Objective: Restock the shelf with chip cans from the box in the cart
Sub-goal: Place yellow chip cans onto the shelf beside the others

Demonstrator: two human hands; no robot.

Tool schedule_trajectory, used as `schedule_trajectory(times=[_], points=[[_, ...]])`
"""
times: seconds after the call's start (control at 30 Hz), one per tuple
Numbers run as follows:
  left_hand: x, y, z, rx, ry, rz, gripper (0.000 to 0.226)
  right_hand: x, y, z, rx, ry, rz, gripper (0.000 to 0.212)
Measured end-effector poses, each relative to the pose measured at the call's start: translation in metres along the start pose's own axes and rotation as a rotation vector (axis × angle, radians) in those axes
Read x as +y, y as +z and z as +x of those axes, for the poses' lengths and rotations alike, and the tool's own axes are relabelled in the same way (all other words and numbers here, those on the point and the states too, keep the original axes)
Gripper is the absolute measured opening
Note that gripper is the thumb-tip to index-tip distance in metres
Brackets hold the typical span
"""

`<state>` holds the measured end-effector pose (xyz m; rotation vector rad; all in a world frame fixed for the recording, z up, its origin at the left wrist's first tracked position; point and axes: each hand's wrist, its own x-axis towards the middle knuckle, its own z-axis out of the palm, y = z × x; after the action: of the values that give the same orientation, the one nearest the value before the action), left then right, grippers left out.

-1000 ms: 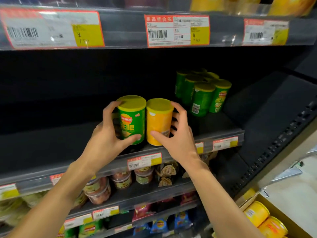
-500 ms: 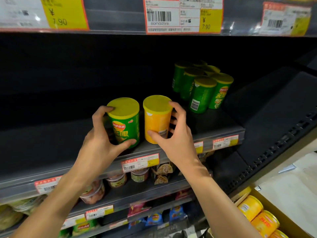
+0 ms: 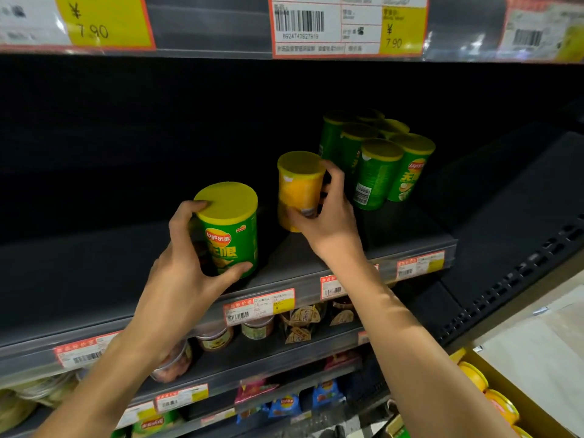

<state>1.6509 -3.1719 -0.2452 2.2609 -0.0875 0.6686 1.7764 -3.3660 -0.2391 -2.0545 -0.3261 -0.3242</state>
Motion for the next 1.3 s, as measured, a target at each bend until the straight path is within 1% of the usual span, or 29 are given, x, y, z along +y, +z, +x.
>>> schedule_trajectory(times=[0.1,0.3,0.6,0.73,0.97,1.2,1.3], points=[[0.001,0.000,-0.001,0.010,0.008,0.038,0.096,0.002,0.004,0.020,0.006,0.013,-0.016,0.087],[0.002,0.001,-0.002,0.013,0.005,0.032,0.096,0.010,0.016,0.056,0.100,0.008,-0.104,0.089],[0.002,0.001,-0.002,0.016,0.001,0.034,0.096,0.017,0.030,0.095,0.118,0.077,-0.203,0.088],[0.003,0.001,-0.001,0.029,-0.014,0.038,0.095,0.014,0.038,0.110,0.112,0.140,-0.298,0.089],[0.003,0.001,0.000,0.034,-0.013,0.051,0.095,0.017,0.048,0.124,0.151,0.145,-0.358,0.091],[0.004,0.001,0.002,0.025,0.000,0.075,0.095,0.021,0.049,0.134,0.128,0.104,-0.434,0.091],[0.005,0.000,0.002,0.022,-0.001,0.076,0.094,0.021,0.049,0.132,0.120,0.108,-0.422,0.095]])
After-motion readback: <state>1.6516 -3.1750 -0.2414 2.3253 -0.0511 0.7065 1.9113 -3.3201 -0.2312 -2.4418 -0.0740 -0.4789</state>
